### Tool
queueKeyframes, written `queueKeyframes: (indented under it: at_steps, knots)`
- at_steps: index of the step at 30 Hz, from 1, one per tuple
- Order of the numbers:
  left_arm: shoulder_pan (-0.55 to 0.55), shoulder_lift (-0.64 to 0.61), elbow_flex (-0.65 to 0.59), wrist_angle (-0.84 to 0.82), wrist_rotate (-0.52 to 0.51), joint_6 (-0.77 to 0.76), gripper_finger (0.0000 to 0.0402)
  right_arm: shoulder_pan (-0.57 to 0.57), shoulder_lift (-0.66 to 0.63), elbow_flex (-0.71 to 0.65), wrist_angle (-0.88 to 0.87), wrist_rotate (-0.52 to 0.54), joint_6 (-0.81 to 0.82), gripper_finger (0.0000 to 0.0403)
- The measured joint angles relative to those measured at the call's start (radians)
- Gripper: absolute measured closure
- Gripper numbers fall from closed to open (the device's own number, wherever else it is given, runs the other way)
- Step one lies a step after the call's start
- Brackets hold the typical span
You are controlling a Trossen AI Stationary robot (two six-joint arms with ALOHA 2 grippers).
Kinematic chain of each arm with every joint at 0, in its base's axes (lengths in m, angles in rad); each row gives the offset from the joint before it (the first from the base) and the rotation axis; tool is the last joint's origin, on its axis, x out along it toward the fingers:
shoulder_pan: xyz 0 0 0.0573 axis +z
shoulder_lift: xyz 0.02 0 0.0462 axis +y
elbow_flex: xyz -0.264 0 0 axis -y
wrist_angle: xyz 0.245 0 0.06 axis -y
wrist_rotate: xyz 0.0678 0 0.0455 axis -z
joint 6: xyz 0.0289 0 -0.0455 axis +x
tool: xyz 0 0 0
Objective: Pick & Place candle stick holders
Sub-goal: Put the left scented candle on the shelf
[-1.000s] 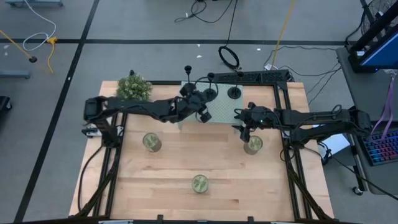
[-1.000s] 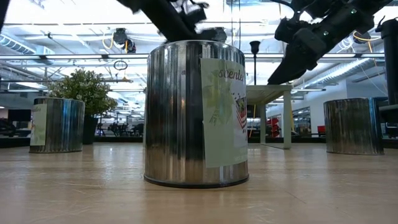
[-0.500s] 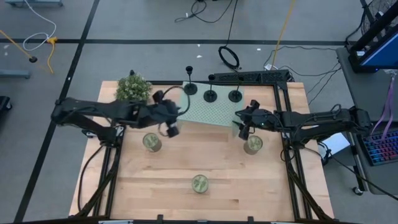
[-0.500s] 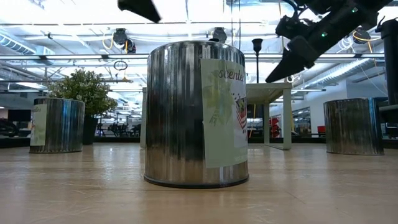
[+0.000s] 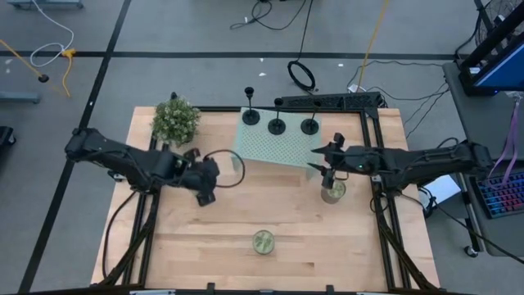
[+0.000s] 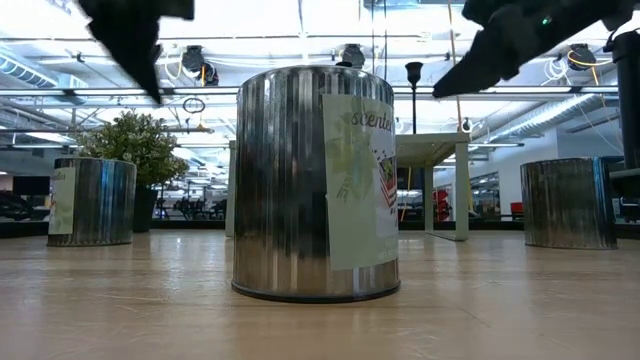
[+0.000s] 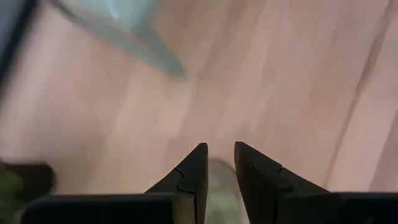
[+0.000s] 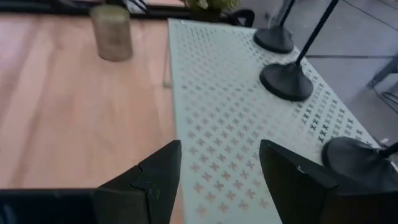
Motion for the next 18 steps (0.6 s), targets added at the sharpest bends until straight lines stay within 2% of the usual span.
queueKeyframes:
  at_steps: [3, 8, 12, 18]
  knots:
    - [-0.006, 0.002, -0.088, 0.001, 0.074, -0.130, 0.0316, 0.022, -0.014, 0.000, 0.000, -0.001, 0.026, 0.0193]
    - [-0.013, 0.002, -0.202, 0.007, 0.125, -0.354, 0.0316, 0.051, -0.004, 0.000, 0.000, 0.000, 0.027, 0.0193]
    - [-0.024, 0.001, -0.244, 0.024, 0.146, -0.427, 0.0316, 0.063, 0.009, 0.000, 0.000, 0.000, 0.031, 0.0193]
    - [-0.026, -0.002, -0.218, 0.027, 0.150, -0.467, 0.0316, 0.063, 0.013, 0.000, 0.000, 0.000, 0.058, 0.0193]
